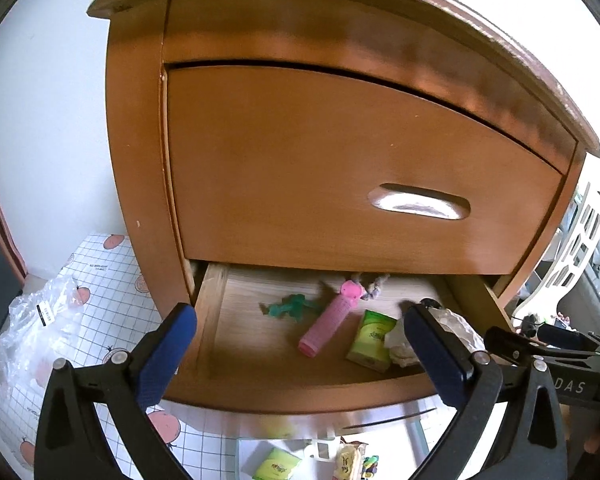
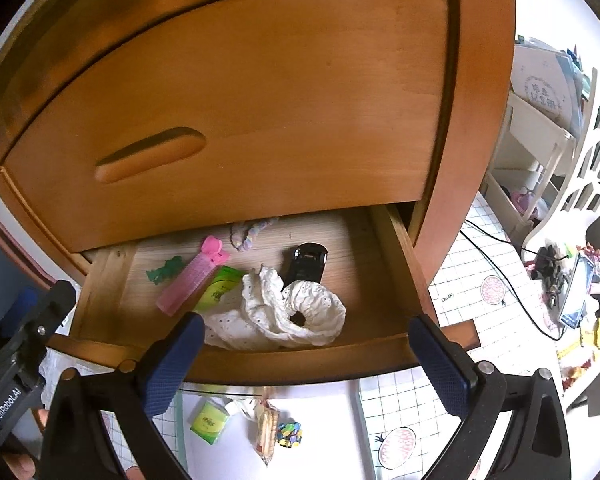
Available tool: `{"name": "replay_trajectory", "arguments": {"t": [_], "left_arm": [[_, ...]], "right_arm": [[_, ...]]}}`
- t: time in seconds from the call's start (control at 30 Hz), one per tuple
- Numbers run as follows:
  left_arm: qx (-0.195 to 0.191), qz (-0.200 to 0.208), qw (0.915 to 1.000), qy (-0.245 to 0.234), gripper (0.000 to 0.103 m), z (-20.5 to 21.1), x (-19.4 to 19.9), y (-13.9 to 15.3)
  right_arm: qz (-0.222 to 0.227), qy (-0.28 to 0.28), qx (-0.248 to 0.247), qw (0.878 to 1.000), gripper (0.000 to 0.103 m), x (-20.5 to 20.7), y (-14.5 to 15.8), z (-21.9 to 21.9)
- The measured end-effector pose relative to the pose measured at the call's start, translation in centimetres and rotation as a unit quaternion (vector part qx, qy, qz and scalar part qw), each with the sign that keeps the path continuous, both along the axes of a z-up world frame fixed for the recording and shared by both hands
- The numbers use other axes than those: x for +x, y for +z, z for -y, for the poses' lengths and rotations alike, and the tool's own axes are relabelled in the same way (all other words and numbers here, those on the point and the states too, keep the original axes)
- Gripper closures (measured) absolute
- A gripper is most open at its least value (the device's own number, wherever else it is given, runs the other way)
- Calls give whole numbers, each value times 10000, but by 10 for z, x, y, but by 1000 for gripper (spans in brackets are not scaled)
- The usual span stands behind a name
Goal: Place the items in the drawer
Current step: 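Withdraw both open tools from the drawer back over the tray, then grasp the colourful block toy with the right tool while the left grasps the green tissue pack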
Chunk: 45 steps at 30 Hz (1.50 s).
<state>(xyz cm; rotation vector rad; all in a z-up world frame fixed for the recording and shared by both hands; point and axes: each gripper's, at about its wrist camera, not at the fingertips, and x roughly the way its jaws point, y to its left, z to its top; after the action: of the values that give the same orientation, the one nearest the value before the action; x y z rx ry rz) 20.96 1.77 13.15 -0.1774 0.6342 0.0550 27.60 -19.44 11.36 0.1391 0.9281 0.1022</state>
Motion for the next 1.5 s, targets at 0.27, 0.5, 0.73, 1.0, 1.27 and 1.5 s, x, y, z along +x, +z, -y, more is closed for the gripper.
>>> {"name": "replay_trajectory", "arguments": {"t": [0.27,0.5,0.73,1.0,1.27,1.5], "left_arm": [[25,321,9994,93,0,0,-34,12],[-159,301,9994,59,0,1,-70,-3],[-327,-75,9994,10,0,2,-94,-39],[-277,-673,9974,-10,0,0,-97,-85],[-367,-1307,9907,13,0,4,-91,-132],[-410,-1672,9850,72,0,-2,-91,-167]], "right_arm": [[574,63,69,9983,0,-30,16,4],[897,98,139,9958,0,-74,3,7],[859,289,90,9958,0,-104,-23,1],[7,230,271,9994,0,-114,-91,0],[-515,216,163,9983,0,-118,-131,-4],[-950,223,99,9952,0,-121,-164,-7]]}}
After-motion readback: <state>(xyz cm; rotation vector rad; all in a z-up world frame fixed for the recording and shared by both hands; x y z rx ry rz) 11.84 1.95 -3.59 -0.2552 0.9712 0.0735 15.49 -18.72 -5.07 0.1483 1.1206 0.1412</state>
